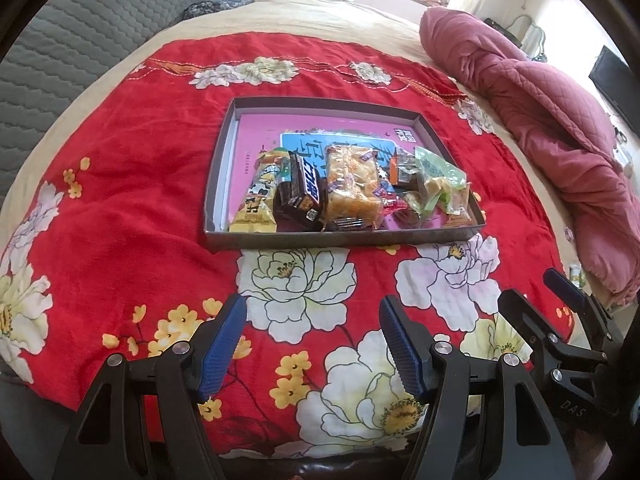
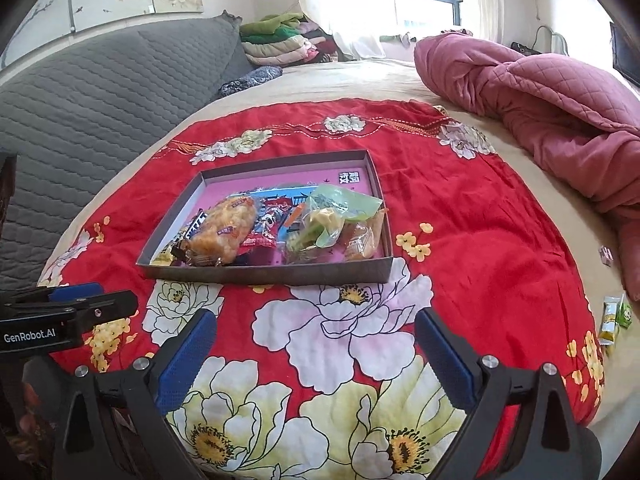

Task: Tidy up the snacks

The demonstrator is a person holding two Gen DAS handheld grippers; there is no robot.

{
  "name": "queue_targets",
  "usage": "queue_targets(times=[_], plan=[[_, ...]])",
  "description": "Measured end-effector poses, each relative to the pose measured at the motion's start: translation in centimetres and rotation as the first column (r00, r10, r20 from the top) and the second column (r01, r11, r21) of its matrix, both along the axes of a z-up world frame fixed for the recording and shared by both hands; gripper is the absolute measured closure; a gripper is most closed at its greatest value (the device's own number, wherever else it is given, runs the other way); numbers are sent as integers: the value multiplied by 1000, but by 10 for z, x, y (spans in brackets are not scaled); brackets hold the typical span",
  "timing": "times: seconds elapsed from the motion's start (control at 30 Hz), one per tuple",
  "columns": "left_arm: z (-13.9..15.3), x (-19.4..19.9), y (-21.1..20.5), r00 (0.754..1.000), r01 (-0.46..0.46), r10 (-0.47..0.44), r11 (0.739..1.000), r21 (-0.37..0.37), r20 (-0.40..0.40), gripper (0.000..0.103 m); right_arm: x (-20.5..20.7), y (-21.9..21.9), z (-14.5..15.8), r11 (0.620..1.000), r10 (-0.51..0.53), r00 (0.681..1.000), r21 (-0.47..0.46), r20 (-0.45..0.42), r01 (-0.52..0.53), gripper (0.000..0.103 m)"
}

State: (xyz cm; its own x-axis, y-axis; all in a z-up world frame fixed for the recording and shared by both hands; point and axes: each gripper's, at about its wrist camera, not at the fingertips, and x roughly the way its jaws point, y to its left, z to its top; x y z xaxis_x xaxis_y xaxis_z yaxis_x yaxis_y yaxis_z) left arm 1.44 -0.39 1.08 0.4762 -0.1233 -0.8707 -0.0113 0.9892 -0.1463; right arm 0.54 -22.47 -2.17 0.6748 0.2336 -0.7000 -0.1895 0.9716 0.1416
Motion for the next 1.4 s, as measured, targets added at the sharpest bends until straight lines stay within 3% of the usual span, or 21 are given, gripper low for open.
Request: queue_targets(times=[1.4], plan=[[0, 1, 2, 1000, -19, 19, 999, 38, 0, 33, 2, -2, -4, 1000, -8, 1000, -4, -6, 8, 3]])
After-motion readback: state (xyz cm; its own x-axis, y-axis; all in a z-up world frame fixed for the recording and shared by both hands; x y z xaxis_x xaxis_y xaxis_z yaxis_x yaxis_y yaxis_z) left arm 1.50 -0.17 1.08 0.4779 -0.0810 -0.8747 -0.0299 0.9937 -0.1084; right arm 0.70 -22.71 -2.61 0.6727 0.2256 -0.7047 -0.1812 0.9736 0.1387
